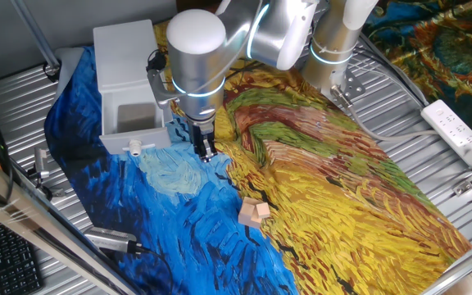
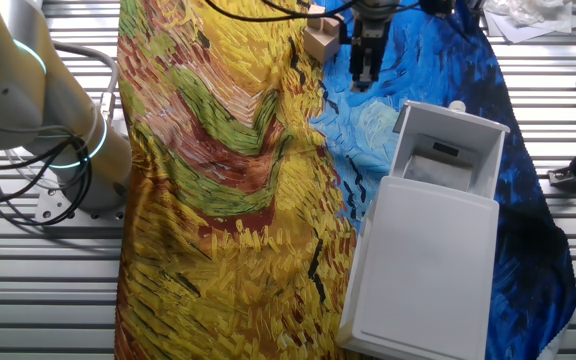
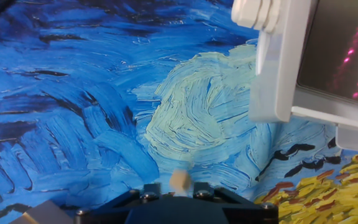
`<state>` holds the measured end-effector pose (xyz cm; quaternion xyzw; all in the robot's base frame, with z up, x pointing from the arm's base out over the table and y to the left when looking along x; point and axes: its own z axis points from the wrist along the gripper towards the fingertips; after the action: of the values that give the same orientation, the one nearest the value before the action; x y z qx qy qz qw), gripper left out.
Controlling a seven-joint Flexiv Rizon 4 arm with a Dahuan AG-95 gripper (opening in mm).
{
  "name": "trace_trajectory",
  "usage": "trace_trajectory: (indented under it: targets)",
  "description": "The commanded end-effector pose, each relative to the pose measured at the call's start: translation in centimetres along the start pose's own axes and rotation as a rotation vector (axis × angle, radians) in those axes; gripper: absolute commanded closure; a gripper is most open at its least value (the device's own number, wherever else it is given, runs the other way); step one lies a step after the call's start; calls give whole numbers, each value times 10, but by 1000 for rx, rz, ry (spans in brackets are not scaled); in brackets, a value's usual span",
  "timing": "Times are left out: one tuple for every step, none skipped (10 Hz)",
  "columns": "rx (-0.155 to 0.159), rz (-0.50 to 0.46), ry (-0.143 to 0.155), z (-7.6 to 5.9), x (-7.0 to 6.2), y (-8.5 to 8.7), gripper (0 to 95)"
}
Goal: Take something out of a drawer
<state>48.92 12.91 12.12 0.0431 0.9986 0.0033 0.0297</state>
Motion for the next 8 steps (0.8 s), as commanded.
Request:
trace_trajectory:
  targets:
    - [3,-2,-11,1,-1,-1,380]
    - [3,-3,-13,1,-1,-1,380]
    - [3,-4,-14,1,-1,0,380]
    - [3,-4,-15,1,-1,0,380]
    - [4,-6,-16,0,-1,0,380]
    - [6,-10,-20,0,-2,1,380]
    - [7,-14,-23,-5,-4,4,380]
    - [7,-14,-23,-5,-4,4,380]
